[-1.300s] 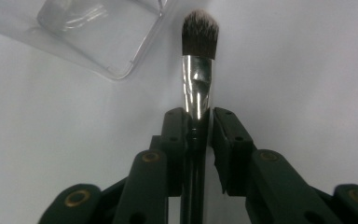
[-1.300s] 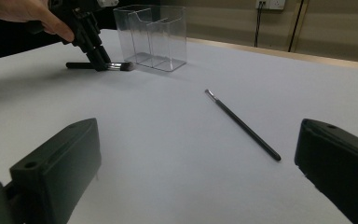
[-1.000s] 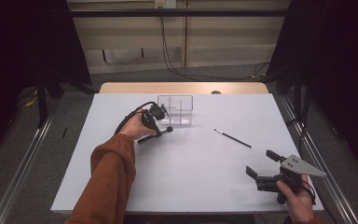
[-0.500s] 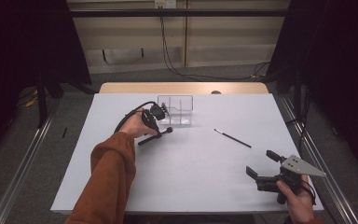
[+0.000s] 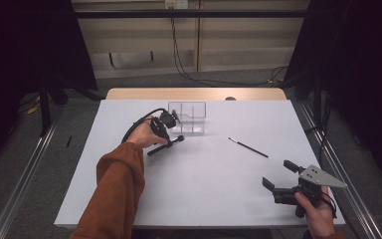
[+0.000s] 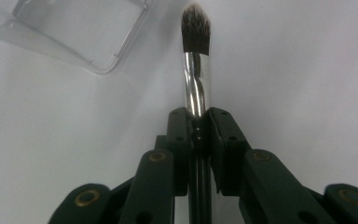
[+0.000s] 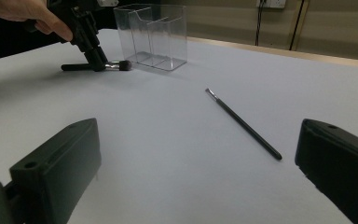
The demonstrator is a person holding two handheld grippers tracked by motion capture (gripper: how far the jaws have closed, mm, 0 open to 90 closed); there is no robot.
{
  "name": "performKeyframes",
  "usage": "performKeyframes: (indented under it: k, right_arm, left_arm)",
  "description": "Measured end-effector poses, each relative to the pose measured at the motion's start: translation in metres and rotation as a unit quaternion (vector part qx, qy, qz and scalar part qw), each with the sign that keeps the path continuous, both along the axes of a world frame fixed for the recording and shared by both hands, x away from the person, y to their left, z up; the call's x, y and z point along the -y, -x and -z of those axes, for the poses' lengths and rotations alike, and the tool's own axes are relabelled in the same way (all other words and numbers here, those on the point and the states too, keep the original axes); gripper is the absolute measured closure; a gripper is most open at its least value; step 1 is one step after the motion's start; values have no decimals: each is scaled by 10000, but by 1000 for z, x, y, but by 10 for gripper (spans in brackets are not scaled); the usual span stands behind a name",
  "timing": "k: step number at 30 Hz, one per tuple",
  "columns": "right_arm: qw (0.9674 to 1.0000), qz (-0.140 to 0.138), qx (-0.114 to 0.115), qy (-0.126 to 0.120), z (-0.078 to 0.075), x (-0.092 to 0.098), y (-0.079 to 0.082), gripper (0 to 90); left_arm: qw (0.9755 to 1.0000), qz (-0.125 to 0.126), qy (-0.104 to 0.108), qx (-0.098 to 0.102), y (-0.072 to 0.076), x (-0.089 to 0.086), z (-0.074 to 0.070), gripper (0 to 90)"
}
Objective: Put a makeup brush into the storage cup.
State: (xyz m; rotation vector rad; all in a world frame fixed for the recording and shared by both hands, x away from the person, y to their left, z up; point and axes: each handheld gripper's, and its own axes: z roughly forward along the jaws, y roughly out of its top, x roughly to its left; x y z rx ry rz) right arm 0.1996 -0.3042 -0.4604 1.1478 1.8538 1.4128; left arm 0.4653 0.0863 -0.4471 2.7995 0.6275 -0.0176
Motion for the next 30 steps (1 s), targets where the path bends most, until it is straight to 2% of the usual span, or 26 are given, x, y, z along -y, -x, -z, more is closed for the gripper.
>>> performKeyframes:
  k: [1, 3, 4, 5, 6, 9, 13, 15, 17, 18, 20, 21, 22, 23, 25, 27, 28, 30]
  right_arm:
    - [10000, -1, 0, 0, 0, 0, 0, 0]
    - [10000, 21, -9, -6, 0, 0, 0, 0]
    - [10000, 45, -14, -33, 0, 0, 0, 0]
    - [10000, 45, -14, -33, 0, 0, 0, 0]
    - [10000, 49, -11, -29, 0, 0, 0, 0]
    - [10000, 27, 2, -7, 0, 0, 0, 0]
    - [10000, 30, 3, -2, 0, 0, 0, 0]
    - [10000, 29, 0, 3, 0, 0, 0, 0]
    - [10000, 33, 2, -10, 0, 0, 0, 0]
    - [10000, 31, 4, -10, 0, 0, 0, 0]
    - [10000, 33, 3, 4, 0, 0, 0, 0]
    - [10000, 37, -2, -8, 0, 0, 0, 0]
    - [10000, 34, 0, -7, 0, 0, 0, 0]
    - [10000, 34, 2, 9, 0, 0, 0, 0]
    - [10000, 27, 5, 21, 0, 0, 0, 0]
    - [10000, 30, -3, 11, 0, 0, 0, 0]
    - [10000, 32, -3, 12, 0, 0, 0, 0]
    - [10000, 37, -5, 9, 0, 0, 0, 0]
  left_arm:
    - [9999, -43, 133, -46, 1, -2, 0, 791]
    - [10000, 2, 73, 20, 2, -4, -3, 791]
    - [9998, -27, 203, 26, 3, -6, -5, 791]
    - [9997, -20, 237, 91, 3, -7, -7, 791]
    - [9991, -83, 410, 99, 4, -9, -10, 791]
    - [9985, -49, 530, 122, 6, -14, -14, 791]
    - [9959, -186, 865, 194, 11, -21, -19, 791]
    - [9952, -170, 936, 226, 13, -25, -21, 791]
    - [9924, -249, 1185, 233, 16, -28, -22, 791]
    - [9918, -235, 1220, 290, 17, -30, -23, 791]
    - [9886, -361, 1409, 378, 21, -32, -23, 791]
    - [9888, -333, 1383, 447, 21, -34, -23, 791]
    - [9871, -384, 1504, 395, 24, -35, -21, 791]
    - [9881, -303, 1449, 430, 24, -37, -21, 790]
    - [9867, -343, 1521, 452, 26, -40, -20, 790]
    - [9835, -408, 1695, 488, 28, -42, -21, 791]
    - [9796, -532, 1866, 527, 30, -44, -21, 791]
    - [9767, -593, 1990, 544, 32, -46, -22, 791]
